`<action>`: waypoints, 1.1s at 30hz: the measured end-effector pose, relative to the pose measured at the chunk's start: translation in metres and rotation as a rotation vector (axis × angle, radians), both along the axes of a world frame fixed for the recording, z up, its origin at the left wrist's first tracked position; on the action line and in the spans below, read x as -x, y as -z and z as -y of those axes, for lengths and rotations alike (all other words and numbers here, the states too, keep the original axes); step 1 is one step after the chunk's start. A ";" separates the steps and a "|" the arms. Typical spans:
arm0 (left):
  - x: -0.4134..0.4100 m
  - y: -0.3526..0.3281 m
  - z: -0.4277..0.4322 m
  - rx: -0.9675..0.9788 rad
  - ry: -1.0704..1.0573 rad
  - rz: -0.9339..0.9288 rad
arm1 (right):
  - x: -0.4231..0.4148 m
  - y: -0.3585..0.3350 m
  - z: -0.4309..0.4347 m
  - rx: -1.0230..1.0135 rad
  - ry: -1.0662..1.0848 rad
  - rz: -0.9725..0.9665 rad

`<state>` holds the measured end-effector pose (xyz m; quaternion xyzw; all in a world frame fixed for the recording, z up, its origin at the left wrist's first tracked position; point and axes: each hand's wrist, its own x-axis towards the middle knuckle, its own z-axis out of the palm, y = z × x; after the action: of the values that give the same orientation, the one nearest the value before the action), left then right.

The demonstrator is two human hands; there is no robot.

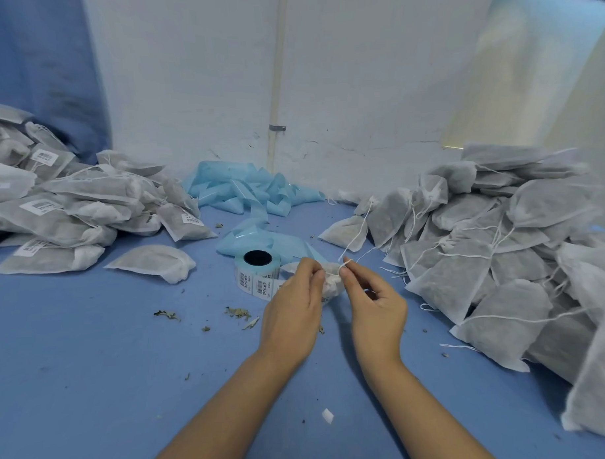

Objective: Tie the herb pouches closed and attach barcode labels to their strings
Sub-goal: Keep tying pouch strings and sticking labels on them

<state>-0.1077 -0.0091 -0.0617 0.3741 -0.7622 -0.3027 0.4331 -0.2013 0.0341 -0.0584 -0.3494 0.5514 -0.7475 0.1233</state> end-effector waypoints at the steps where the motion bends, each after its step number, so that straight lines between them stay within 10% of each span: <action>1: 0.000 0.000 0.000 -0.004 -0.001 -0.019 | -0.001 -0.001 0.000 0.010 -0.023 0.015; 18: 0.006 -0.009 -0.007 -0.199 0.118 -0.455 | -0.003 0.000 0.001 -0.095 -0.027 -0.359; 24: 0.004 -0.009 0.000 -0.212 0.203 -0.489 | -0.003 -0.005 0.002 -0.142 -0.119 -0.217; 33: -0.007 -0.005 0.007 -0.005 0.228 -0.321 | 0.000 -0.010 0.002 -0.082 -0.634 0.525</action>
<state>-0.1009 -0.0159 -0.0565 0.2335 -0.7200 -0.4073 0.5110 -0.2017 0.0321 -0.0488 -0.2940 0.3955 -0.7138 0.4976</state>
